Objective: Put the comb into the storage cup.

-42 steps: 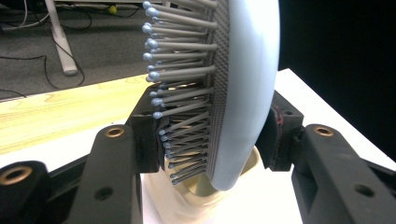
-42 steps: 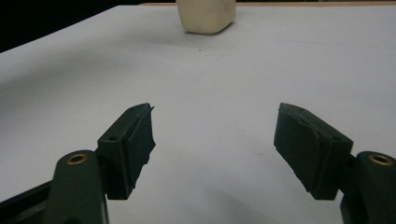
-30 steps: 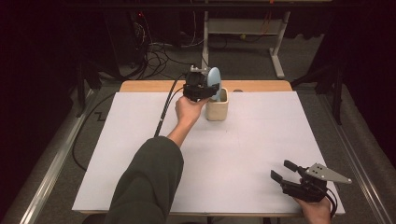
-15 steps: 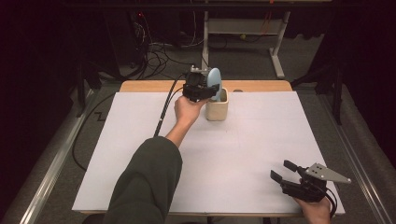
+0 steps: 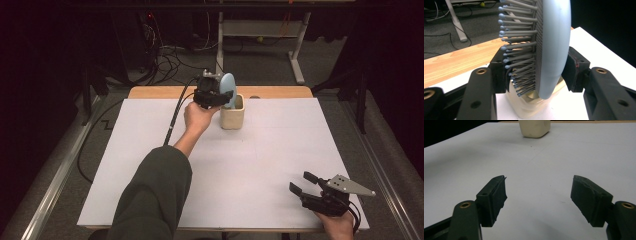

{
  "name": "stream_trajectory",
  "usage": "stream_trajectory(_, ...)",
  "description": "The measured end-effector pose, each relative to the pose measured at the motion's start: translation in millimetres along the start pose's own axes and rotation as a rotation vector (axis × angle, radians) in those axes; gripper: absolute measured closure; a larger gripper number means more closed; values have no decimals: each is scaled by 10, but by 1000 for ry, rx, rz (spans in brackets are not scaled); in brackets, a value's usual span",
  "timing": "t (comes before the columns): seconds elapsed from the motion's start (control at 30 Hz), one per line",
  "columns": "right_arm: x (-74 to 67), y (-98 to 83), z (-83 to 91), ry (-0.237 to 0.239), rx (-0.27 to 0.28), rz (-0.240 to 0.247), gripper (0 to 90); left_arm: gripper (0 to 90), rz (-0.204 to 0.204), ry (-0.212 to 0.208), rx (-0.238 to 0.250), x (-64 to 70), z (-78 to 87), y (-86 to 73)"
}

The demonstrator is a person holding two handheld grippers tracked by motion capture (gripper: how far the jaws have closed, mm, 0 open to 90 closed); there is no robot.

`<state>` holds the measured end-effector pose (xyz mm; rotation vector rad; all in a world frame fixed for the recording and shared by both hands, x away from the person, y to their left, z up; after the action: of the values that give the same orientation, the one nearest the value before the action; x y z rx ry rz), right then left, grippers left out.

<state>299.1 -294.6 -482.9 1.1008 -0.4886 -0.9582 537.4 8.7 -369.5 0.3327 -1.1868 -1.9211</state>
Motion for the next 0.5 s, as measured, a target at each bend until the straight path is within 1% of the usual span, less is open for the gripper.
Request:
stream_trajectory(0.27,0,0,0,0,1,0,293,450,-29,24,-5,-11,7,-6)
stream_trajectory(0.37,1,0,-1,-1,0,0,292,444,-30,31,-12,-20,9,-12)
stream_trajectory(0.5,-1,0,-4,-1,0,-2,292,427,-37,54,-23,-43,16,-17)
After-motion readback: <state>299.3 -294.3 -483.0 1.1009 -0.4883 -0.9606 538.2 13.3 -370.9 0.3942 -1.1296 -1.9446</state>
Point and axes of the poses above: each handheld gripper's, and its own axes: z roughly backward along the jaws, y roughly out of its top, x roughly to its right, the point moved 5 cm from there along -z, roughly forward along the jaws, and after that the axes turned 3 degrees about -y, right-handed, at the moved point
